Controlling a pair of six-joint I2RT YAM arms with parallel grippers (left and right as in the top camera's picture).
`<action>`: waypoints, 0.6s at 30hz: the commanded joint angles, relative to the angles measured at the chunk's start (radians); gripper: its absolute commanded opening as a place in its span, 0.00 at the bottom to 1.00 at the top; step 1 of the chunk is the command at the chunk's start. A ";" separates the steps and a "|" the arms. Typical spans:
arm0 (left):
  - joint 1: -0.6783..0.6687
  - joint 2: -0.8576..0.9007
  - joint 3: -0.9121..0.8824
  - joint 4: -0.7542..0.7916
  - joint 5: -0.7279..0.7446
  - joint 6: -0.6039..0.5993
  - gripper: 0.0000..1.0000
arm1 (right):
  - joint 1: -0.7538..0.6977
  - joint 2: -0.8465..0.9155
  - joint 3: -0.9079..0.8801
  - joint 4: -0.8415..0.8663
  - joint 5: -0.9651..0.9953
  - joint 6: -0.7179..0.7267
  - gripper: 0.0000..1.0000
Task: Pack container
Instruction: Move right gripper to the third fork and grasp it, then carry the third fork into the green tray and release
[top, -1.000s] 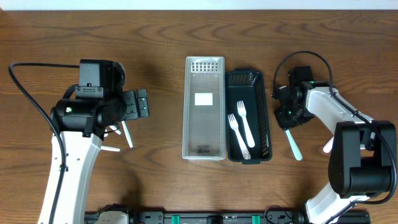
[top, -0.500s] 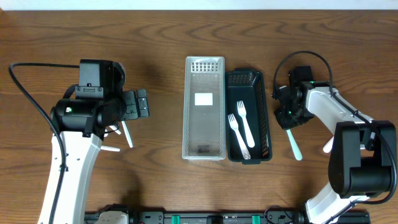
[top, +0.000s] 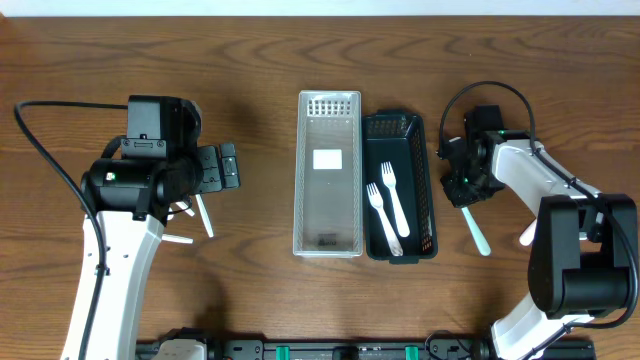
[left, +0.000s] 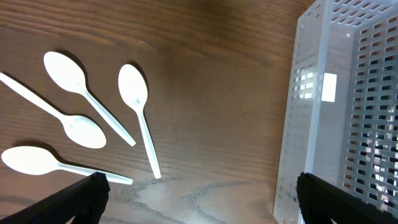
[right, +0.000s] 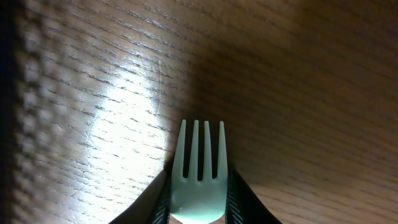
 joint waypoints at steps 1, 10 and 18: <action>0.005 0.006 0.018 -0.003 -0.002 -0.002 0.98 | 0.003 0.023 0.008 0.001 -0.026 0.028 0.01; 0.005 0.006 0.018 -0.002 -0.002 -0.002 0.98 | 0.008 -0.072 0.325 -0.207 -0.023 0.209 0.01; 0.005 0.006 0.018 0.005 -0.001 -0.002 0.98 | 0.138 -0.106 0.695 -0.418 0.034 0.516 0.01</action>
